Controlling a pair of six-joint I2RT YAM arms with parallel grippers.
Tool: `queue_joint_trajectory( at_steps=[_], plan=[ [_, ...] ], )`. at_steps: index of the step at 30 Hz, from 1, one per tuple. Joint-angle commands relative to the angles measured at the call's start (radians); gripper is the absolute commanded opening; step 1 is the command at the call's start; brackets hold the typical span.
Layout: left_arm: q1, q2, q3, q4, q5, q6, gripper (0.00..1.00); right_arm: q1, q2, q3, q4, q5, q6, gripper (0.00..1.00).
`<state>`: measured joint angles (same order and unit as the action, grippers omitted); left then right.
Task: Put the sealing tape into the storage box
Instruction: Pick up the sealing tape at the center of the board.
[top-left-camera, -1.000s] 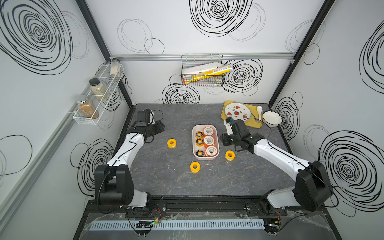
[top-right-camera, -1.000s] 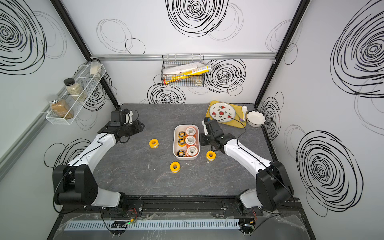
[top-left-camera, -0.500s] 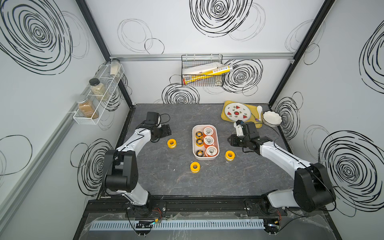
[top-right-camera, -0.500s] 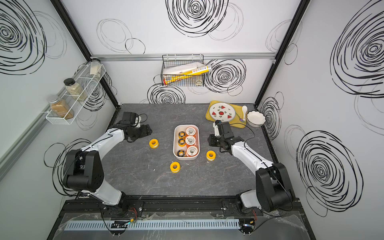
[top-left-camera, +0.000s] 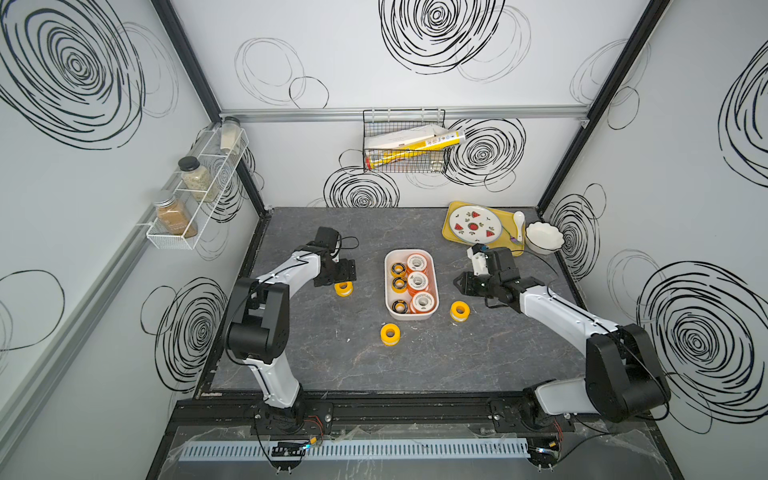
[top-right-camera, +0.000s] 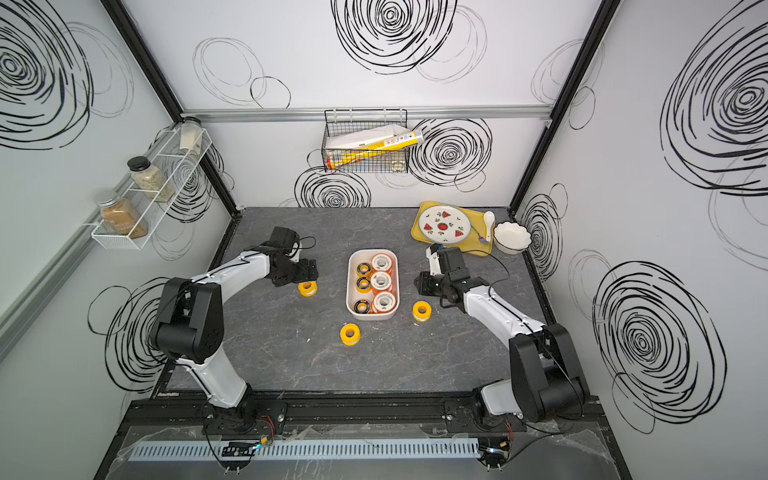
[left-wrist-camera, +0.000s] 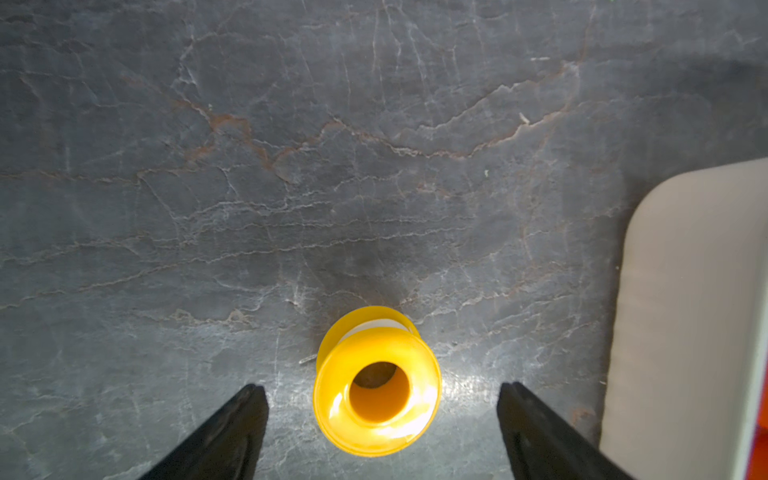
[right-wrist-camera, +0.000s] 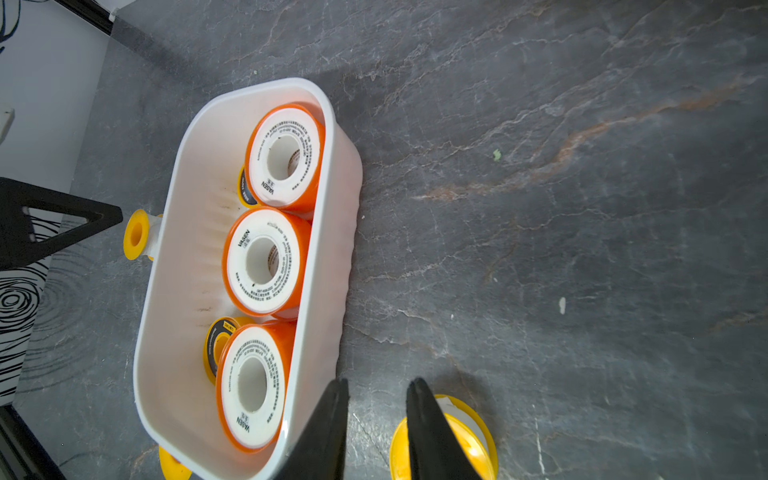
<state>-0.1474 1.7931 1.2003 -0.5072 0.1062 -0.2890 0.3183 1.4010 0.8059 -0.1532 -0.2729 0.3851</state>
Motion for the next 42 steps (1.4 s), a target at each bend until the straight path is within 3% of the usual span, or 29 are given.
queue_joint_trajectory(
  at_steps=[1,12,25,42],
  plan=[
    [-0.015,0.032,0.035,-0.034,-0.031,0.026,0.93,-0.004,0.017,0.002,0.016,-0.014,-0.010,0.31],
    [-0.033,0.094,0.064,-0.054,-0.021,0.039,0.92,-0.006,0.047,0.011,0.029,-0.044,-0.005,0.31],
    [-0.037,0.134,0.088,-0.074,-0.035,0.037,0.74,-0.006,0.061,0.019,0.025,-0.058,-0.009,0.32],
    [-0.036,0.139,0.100,-0.084,-0.050,0.035,0.61,-0.006,0.083,0.039,0.020,-0.095,-0.019,0.32]
  ],
)
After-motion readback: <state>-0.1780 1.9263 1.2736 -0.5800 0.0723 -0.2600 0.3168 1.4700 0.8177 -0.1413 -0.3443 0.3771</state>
